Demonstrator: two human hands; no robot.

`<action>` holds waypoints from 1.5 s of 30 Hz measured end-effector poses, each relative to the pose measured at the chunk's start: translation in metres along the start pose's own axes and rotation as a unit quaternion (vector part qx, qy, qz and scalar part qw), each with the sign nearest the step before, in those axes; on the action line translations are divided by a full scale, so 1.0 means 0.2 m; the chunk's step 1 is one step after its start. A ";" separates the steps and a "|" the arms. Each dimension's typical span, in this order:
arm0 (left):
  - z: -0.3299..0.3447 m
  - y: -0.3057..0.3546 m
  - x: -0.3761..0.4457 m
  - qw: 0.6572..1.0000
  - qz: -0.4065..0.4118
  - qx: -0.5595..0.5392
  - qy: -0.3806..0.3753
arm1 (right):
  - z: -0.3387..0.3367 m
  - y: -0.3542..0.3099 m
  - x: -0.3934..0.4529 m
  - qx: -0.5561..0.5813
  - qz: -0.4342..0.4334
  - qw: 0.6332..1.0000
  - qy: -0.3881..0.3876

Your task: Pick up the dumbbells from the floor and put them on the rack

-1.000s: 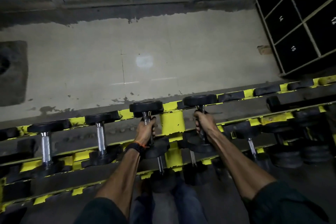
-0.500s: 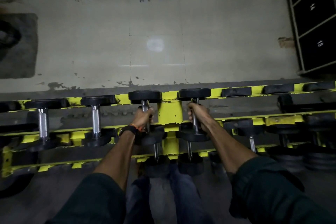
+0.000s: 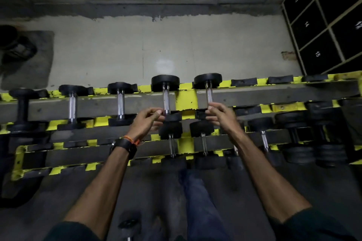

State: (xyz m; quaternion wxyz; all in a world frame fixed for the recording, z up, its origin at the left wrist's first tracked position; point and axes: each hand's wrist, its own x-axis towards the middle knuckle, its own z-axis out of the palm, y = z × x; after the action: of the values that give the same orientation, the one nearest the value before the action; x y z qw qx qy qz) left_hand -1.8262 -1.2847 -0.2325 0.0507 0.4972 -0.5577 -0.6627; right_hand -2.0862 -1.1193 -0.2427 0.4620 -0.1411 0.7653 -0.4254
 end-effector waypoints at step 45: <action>-0.61 -3.17 -4.87 0.967 0.092 0.050 0.234 | 1.87 2.38 -4.40 -0.255 -0.184 0.910 -0.269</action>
State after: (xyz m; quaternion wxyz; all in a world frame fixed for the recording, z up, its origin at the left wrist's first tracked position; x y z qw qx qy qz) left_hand -0.9422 -0.5267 -0.1317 0.2161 0.5869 -0.6058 -0.4918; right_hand -1.2238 -0.4929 -0.1762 0.5122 -0.5015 0.6549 -0.2393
